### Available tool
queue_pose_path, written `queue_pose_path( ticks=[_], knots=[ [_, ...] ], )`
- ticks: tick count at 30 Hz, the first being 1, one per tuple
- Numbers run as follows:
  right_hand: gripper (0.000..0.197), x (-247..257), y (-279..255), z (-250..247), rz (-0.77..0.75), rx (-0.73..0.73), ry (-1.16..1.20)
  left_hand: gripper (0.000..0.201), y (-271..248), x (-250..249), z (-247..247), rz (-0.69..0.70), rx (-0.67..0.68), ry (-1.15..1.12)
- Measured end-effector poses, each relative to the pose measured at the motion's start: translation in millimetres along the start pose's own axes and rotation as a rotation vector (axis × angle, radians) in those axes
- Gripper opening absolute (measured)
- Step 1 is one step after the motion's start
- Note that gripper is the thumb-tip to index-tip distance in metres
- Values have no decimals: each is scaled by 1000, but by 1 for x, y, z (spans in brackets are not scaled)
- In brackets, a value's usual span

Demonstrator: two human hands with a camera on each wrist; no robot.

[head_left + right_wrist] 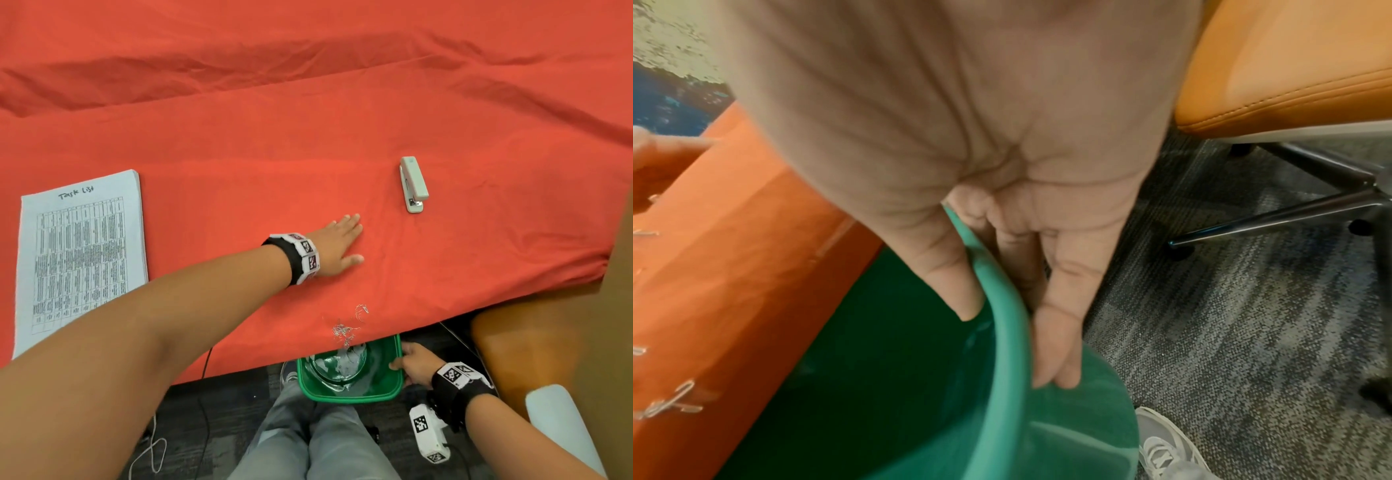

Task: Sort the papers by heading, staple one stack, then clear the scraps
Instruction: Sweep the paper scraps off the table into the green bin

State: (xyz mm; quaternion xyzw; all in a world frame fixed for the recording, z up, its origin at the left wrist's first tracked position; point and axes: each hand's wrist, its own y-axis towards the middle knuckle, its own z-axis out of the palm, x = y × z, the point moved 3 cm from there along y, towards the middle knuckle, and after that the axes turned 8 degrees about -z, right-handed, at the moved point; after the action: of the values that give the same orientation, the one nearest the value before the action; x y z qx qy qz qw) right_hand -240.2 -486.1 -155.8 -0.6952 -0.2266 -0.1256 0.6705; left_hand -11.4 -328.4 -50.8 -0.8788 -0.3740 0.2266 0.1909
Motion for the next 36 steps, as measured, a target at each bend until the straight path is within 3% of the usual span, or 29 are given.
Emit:
queue_pose_path(
  ticks=[6,10,14,17,20,22,32,36],
  knots=[
    [26,-4,-1,-1,-7,1,3,70,-63,-39,48,378,136,135],
    [27,-3,-2,-1,-12,6,-1,66,-96,-48,68,471,224,145],
    [25,-3,0,-3,-16,0,-1,64,-105,-43,58,368,118,51],
    [23,-4,0,-3,-19,1,-17,68,-105,-22,47,110,-7,-23],
    [23,-4,0,-1,-24,1,-24,76,-105,3,54,-154,-15,-82],
    [23,-4,-1,1,-26,4,-10,80,-107,7,67,-218,-11,-84],
    [24,2,4,13,7,42,-51,81,-125,-53,122,-6,-68,94],
    [23,5,4,16,1,48,-50,81,-129,-66,141,41,-21,135]
  ],
)
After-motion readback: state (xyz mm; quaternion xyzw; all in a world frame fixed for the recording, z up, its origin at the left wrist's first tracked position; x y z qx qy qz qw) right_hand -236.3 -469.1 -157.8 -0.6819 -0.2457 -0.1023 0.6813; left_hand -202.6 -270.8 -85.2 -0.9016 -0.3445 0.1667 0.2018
